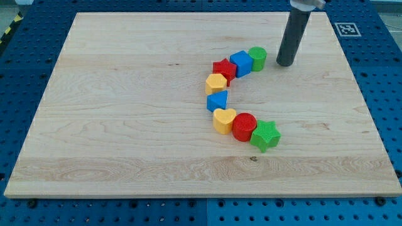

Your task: Move the arm diagonally to the top right of the green star

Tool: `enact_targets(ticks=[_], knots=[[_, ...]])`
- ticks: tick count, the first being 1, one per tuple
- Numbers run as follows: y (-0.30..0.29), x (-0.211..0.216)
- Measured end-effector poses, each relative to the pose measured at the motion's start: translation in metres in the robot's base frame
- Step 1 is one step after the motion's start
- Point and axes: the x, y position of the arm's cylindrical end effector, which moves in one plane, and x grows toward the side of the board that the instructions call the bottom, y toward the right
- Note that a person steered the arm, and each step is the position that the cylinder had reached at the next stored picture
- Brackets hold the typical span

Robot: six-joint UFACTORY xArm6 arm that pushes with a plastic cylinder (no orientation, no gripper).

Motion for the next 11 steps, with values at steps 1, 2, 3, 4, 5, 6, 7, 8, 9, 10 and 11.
enact_targets(ticks=[1, 2, 3, 4, 5, 6, 7, 8, 9, 10, 11], knots=[[0.000, 0.004], [0.000, 0.011], [0.000, 0.012], [0.000, 0.020], [0.000, 0.042], [0.000, 0.043], [0.000, 0.042], [0.004, 0.015], [0.010, -0.026], [0.010, -0.057], [0.010, -0.051]])
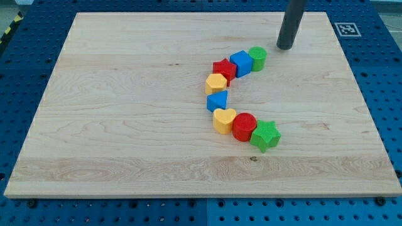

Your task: Move the arm diagonally to the top right of the green star

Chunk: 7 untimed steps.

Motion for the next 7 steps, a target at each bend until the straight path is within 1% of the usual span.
enact_targets(ticks=[1, 7], knots=[[0.000, 0.023], [0.007, 0.111]])
